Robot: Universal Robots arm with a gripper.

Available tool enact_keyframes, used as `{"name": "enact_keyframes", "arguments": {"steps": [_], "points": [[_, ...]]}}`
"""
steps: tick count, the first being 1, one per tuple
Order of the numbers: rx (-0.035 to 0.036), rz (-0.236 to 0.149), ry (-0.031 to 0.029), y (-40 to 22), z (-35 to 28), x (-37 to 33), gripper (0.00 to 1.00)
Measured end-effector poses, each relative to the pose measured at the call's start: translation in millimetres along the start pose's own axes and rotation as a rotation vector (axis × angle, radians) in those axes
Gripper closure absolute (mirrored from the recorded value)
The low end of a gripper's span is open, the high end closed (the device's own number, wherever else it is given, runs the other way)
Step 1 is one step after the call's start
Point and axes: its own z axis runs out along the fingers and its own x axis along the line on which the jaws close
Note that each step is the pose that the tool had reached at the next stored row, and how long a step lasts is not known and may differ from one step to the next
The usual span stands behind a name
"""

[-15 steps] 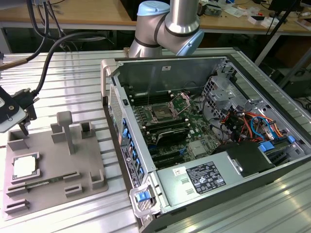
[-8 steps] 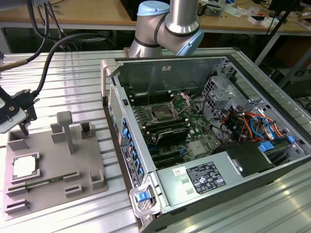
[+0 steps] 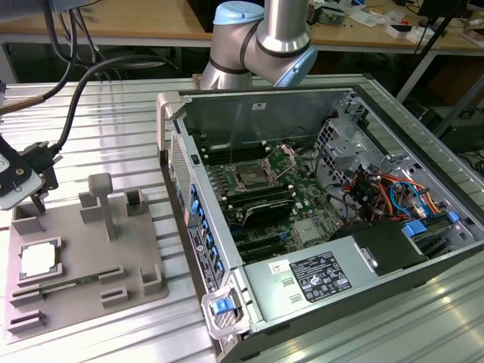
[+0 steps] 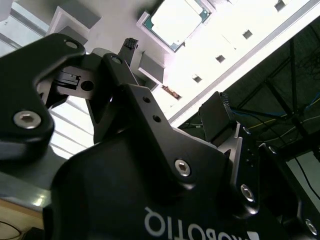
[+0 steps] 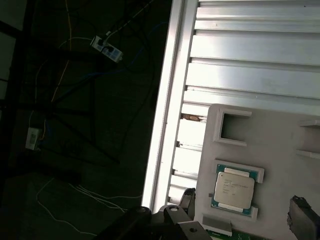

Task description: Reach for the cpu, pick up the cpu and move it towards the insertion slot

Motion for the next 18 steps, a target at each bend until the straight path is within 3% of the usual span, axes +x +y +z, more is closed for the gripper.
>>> {"name": "enact_keyframes", "arguments": {"steps": [7, 12, 13, 18], "points": [[0.0, 0.0, -0.0001, -0.6, 4.2, 0.1, 0.22], [0.0001, 0.0, 0.0001, -4.6, 11.3, 0.9, 0.22], [0.0001, 0.004, -0.0003, -8.4, 14.7, 1.5, 0.22], [0.0007, 0.045, -0.0018, -10.7, 21.6, 2.0, 0.22]]}}
